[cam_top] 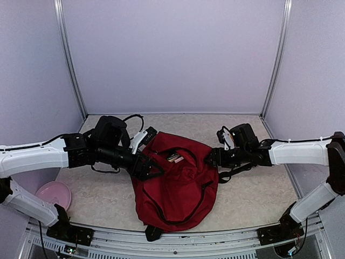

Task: Pack the student bag
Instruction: Rotate the student bag to the center of the board, then hold the lower front pocket of the student bag, then grab the largest pocket of the student bag.

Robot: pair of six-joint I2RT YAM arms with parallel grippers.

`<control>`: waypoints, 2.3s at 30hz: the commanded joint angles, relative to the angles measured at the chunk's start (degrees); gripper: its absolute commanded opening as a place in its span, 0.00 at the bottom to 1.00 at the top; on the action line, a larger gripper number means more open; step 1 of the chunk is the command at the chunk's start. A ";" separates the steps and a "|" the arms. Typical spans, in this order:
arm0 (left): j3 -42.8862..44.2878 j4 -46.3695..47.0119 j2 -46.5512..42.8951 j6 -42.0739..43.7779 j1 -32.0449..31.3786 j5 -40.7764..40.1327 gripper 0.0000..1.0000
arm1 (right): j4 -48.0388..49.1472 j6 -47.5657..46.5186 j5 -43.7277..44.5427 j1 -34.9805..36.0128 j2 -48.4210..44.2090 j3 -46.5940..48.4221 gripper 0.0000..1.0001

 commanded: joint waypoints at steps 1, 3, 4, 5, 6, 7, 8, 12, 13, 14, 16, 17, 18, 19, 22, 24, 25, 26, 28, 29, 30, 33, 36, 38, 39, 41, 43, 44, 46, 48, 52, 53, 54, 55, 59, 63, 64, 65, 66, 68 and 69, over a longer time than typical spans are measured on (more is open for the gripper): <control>2.29 -0.31 -0.12 0.88 6.08 4.52 0.96 | 5.94 -0.71 -4.33 -0.21 7.43 5.79 0.75; 1.49 -0.47 -0.66 1.02 6.56 4.95 0.99 | 5.53 -2.54 -4.37 -0.38 10.70 9.38 0.68; 0.86 -0.47 -1.10 1.04 6.58 4.76 0.99 | 5.08 -3.50 -4.53 -0.59 12.41 11.35 0.64; 0.28 -0.35 -1.68 1.04 6.57 4.22 0.99 | 4.74 -4.65 -4.86 -0.93 14.08 13.49 0.60; -0.22 -0.42 -2.43 0.98 6.63 3.36 0.99 | 4.51 -5.61 -5.35 -1.39 15.89 15.41 0.54; -0.65 -0.52 -3.14 0.86 6.79 1.86 0.99 | 4.24 -6.33 -5.80 -1.98 17.51 17.66 0.47; -1.06 -0.61 -4.15 0.56 7.21 0.13 0.99 | 4.20 -7.32 -6.19 -2.56 19.33 19.52 0.40; -3.72 0.56 -8.29 -2.07 10.65 -7.63 0.99 | 1.25 -13.39 -9.57 -4.77 28.13 31.76 0.24; -4.93 1.38 -9.30 -3.01 11.82 -9.14 0.99 | -0.79 -14.77 -10.53 -5.01 30.97 35.52 0.24; -6.57 2.49 -10.19 -4.18 13.07 -10.15 0.99 | -2.84 -16.01 -11.17 -5.10 33.32 39.85 0.24; -10.53 5.50 -11.53 -7.93 15.96 -12.02 0.99 | -6.51 -18.27 -11.49 -5.20 37.46 48.68 0.26; -12.95 8.22 -11.92 -10.48 17.56 -12.28 0.99 | -8.24 -19.06 -11.00 -5.28 38.56 51.76 0.27; -15.29 10.84 -12.22 -12.65 19.28 -11.16 0.97 | -9.78 -19.69 -10.42 -5.39 39.32 54.32 0.27; -17.99 14.01 -12.33 -14.84 20.67 -9.71 0.96 | -11.04 -20.18 -9.71 -5.49 39.22 56.31 0.28; -24.22 22.85 -12.22 -19.17 22.79 -6.81 0.93 | -13.54 -21.80 -5.96 -5.60 36.67 58.34 0.40; -26.90 27.32 -12.02 -20.63 22.89 -7.37 0.89 | -14.52 -22.38 -2.40 -5.53 33.84 57.31 0.45; -28.33 29.62 -11.80 -21.18 22.89 -7.70 0.86 | -14.82 -22.58 -0.61 -5.39 32.38 56.24 0.45; -29.07 31.69 -11.06 -21.55 23.05 -7.78 0.83 | -14.81 -22.92 2.00 -4.94 30.71 55.01 0.45; -29.74 35.23 -9.60 -22.88 23.38 -7.38 0.80 | -12.81 -26.09 4.96 -2.52 27.28 51.91 0.44; -29.81 36.95 -8.61 -23.45 23.55 -6.93 0.79 | -10.72 -29.19 5.94 -0.46 25.56 50.18 0.43; -29.80 38.52 -7.63 -23.90 23.66 -6.39 0.79 | -8.61 -32.55 7.71 2.02 24.17 48.25 0.42; -29.65 41.93 -5.35 -25.63 24.25 -5.12 0.76 | -2.34 -44.99 15.34 11.42 21.76 44.07 0.40; -30.11 45.08 -3.31 -27.42 24.74 -4.70 0.73 | 2.74 -54.44 18.55 19.74 22.78 42.03 0.43; -29.75 45.34 -1.73 -27.65 24.92 -4.76 0.70 | 3.90 -59.70 19.96 23.42 25.07 42.99 0.43; -29.77 45.51 -0.98 -27.87 25.05 -4.79 0.70 | 3.64 -62.42 21.16 25.01 26.65 43.93 0.43; -29.96 46.73 0.43 -28.46 25.44 -4.85 0.68 | 2.28 -67.33 23.18 27.15 29.89 46.33 0.44; -29.84 48.18 1.76 -28.72 25.85 -4.50 0.68 | -0.02 -71.22 24.70 28.45 32.80 48.92 0.47; -29.48 48.44 2.50 -28.51 26.07 -4.28 0.69 | -1.13 -72.11 25.84 28.83 34.08 50.17 0.47; -28.42 48.54 4.19 -28.17 26.46 -3.77 0.70 | -4.08 -72.64 27.88 28.94 36.29 53.11 0.47; -27.62 49.61 5.96 -28.55 26.71 -2.97 0.70 | -5.55 -73.60 30.03 28.95 37.17 54.21 0.46; -26.99 53.23 9.91 -30.91 26.74 -0.44 0.69 | -8.07 -75.87 32.80 28.87 38.49 54.99 0.45; -26.76 53.77 10.81 -31.47 26.74 0.23 0.69 | -9.11 -76.08 33.53 28.90 39.11 55.76 0.46; -26.47 54.02 11.70 -31.75 26.72 0.75 0.69 | -10.04 -76.47 34.32 28.89 39.92 56.64 0.47; -26.17 54.23 12.43 -31.98 26.76 1.15 0.69 | -10.47 -76.86 35.28 28.94 40.60 57.60 0.47; -26.13 55.57 14.23 -32.78 26.71 2.65 0.60 | -10.92 -79.37 38.15 28.95 43.33 60.82 0.45; -26.94 58.51 14.53 -33.85 26.59 4.16 0.33 | -12.86 -80.73 38.91 28.95 45.82 64.22 0.44; -27.06 58.84 14.60 -33.97 26.56 4.57 0.24 | -13.51 -81.12 39.21 28.95 46.24 64.76 0.46; -27.20 59.11 14.54 -34.04 26.47 4.79 0.17 | -14.31 -81.23 39.26 28.95 46.50 65.20 0.47; -27.34 59.26 14.54 -34.01 26.38 5.00 0.11 | -15.43 -81.18 38.83 28.95 46.55 65.60 0.49; -27.88 60.17 14.32 -34.18 26.16 5.26 0.01 | -17.18 -80.71 37.27 29.11 46.10 65.71 0.51; -28.12 60.60 14.20 -34.35 26.14 5.39 0.00 | -17.26 -80.47 36.91 29.12 45.96 65.53 0.50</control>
